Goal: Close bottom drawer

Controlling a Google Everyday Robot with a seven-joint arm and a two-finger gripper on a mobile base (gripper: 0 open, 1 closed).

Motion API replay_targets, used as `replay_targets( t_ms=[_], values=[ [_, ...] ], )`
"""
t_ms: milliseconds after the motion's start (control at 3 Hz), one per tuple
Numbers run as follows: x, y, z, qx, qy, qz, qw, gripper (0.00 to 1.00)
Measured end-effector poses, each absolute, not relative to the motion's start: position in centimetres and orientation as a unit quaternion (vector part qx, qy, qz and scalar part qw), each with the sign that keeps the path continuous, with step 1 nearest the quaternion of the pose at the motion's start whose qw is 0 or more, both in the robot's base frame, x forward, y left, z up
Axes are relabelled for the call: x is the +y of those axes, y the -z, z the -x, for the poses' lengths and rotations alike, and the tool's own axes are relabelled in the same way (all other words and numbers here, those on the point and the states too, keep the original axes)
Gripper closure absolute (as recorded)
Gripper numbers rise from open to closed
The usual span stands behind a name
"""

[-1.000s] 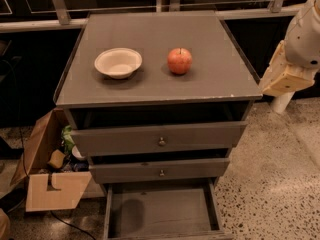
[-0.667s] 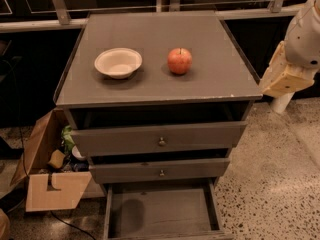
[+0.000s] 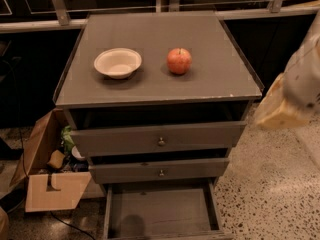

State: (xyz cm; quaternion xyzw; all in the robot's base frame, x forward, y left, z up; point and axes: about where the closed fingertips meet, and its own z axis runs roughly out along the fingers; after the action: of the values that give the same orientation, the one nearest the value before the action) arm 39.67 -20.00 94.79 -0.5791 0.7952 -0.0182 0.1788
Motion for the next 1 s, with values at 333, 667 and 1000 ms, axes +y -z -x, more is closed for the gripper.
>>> replay_targets(
  t_ms=[333, 667, 1000],
  values=[
    [-18.3, -87.8, -34.7, 0.812, -0.015, 0.566, 0.14, 1.0],
    [-18.6, -86.8, -34.1, 0.813, -0.02, 0.567, 0.126, 1.0],
    [-18.5, -87.1, -34.3, 0.813, -0.019, 0.568, 0.13, 1.0]
  ],
)
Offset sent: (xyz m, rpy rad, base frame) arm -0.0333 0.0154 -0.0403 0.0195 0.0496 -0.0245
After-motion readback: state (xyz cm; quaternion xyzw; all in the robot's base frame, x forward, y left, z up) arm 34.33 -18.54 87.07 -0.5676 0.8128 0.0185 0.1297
